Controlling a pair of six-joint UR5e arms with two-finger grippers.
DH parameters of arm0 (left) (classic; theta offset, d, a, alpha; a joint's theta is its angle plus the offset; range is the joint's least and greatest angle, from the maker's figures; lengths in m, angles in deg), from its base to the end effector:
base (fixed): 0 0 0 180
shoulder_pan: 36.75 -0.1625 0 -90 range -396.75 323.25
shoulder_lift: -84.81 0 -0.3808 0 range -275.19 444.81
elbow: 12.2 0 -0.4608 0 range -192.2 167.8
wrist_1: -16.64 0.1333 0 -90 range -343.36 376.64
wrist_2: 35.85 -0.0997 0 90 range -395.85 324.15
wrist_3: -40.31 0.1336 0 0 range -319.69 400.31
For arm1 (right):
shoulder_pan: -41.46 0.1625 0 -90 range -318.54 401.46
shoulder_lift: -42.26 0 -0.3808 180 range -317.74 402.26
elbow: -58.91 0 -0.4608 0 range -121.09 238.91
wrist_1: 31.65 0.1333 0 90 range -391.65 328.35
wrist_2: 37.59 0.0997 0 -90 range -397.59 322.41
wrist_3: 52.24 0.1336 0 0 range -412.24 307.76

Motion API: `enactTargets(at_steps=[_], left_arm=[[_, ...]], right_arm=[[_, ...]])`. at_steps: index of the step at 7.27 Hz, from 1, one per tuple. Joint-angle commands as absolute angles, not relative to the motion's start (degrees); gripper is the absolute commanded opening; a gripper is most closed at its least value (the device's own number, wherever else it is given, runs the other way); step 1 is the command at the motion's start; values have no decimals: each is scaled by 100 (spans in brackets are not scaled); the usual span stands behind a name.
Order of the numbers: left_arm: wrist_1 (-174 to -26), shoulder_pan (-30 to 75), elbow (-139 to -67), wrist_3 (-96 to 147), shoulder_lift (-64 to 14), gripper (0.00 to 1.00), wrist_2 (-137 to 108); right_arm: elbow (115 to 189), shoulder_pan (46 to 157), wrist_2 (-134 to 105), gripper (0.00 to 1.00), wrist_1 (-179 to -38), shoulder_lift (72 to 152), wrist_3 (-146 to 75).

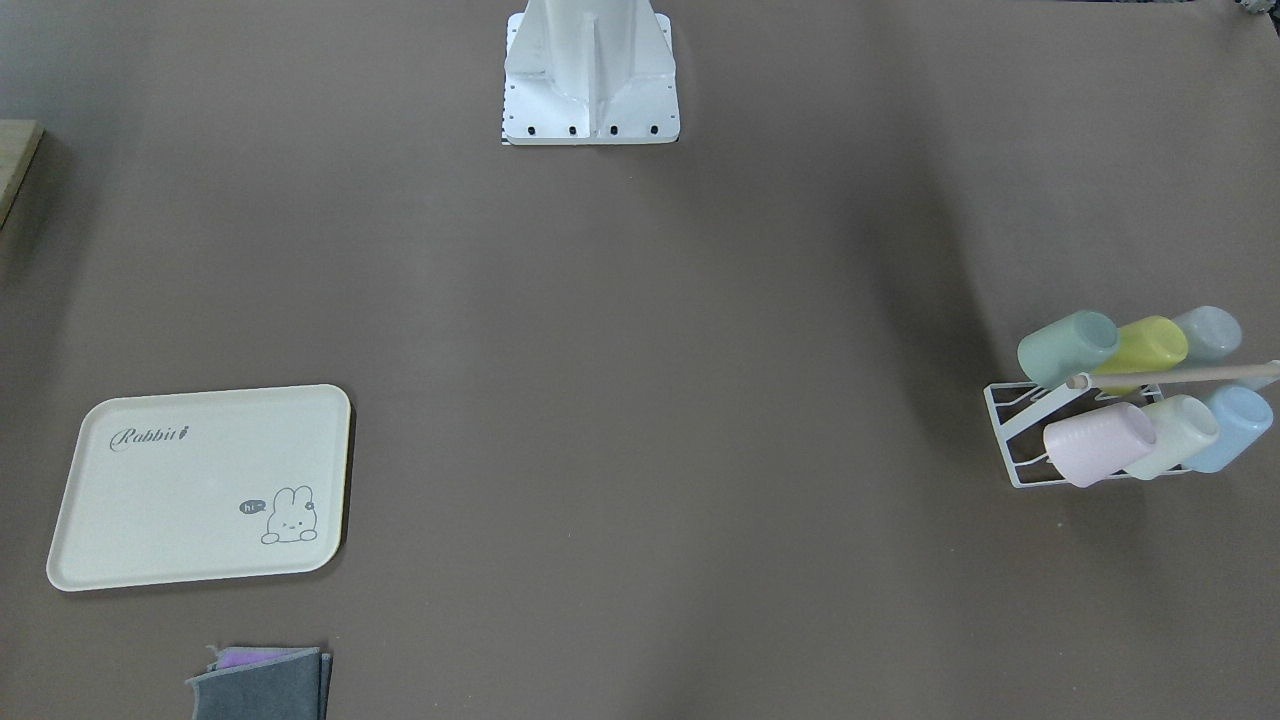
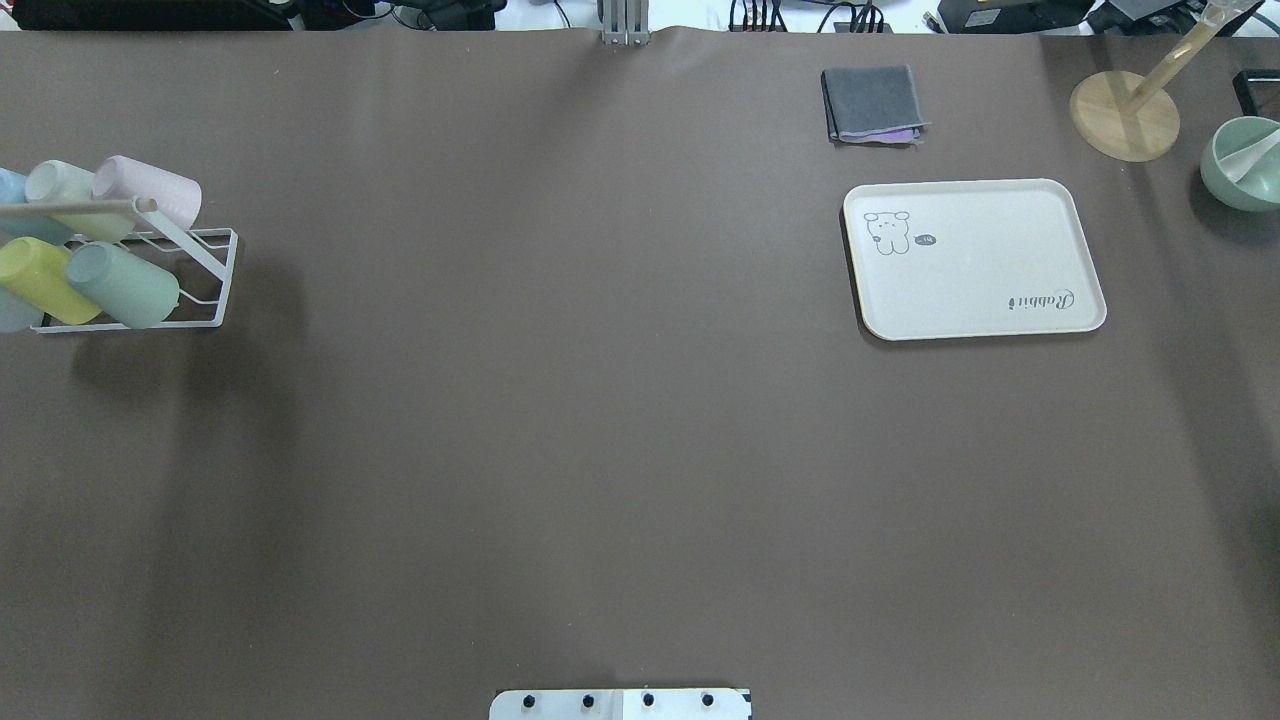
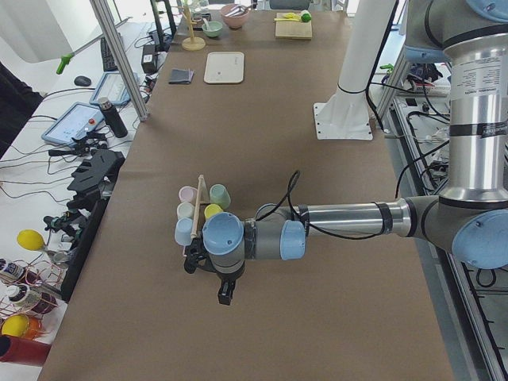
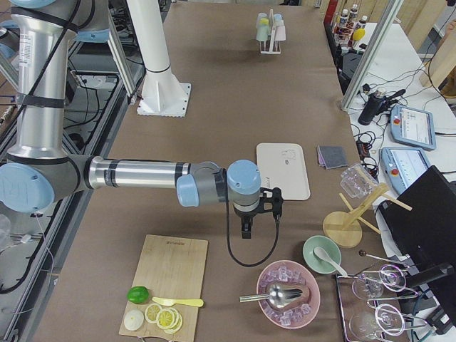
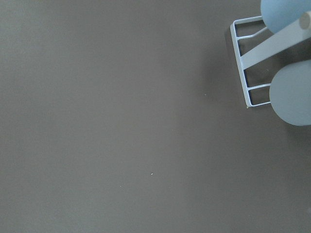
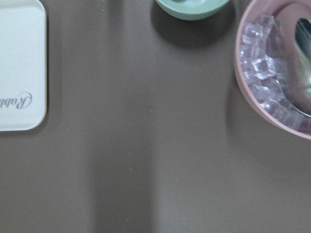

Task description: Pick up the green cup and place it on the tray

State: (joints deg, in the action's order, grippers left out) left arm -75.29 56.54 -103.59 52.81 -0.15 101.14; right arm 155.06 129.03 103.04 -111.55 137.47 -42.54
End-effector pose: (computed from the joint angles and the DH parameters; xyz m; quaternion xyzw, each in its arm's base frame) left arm -0.0656 -0.5204 0.6652 0.0411 0.3967 0.0677 0.9145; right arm 0.0071 -0.5410 0.5983 0.0415 -0.4324 0.0160 0.9006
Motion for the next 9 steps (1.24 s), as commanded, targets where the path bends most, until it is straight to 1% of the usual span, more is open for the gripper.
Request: enactTargets(at_steps=[1,2,3,4,5,6,7,8,9], left_arm=[[-7529,5650,-10325,5279,-18,99,10117],[-7520,5650,-10438,5270,-35,99,10108],[-7468,5650,-10901,5262,60,99,10021],[-7146,5572,-11567,5253,244,99,9742],[-6394,5467,-12226,5261,272,99,9513],[-6021,5179,-12781,5288,272,99,9180],[-5800,5089,-13073,5288,272,99,8977],[-5719,4644,-13450,5297,290,99,8522],[-5127,4353,-13889,5297,246,99,8135]], right_arm=[[14587,12323,10698,100,-11136,12545,-3733],[14166,11920,10664,99,-10997,12079,-3443],[13396,11699,10655,97,-10256,11639,-3013],[12666,11505,10646,97,-9231,11339,-2409],[12285,11294,10576,98,-8559,11188,-1907],[12220,11144,10314,97,-8466,11117,-1815],[12176,11056,10242,97,-8465,11073,-1814],[12167,11029,10250,97,-8465,11090,-1805],[12158,11002,10250,97,-8465,11125,-1805]])
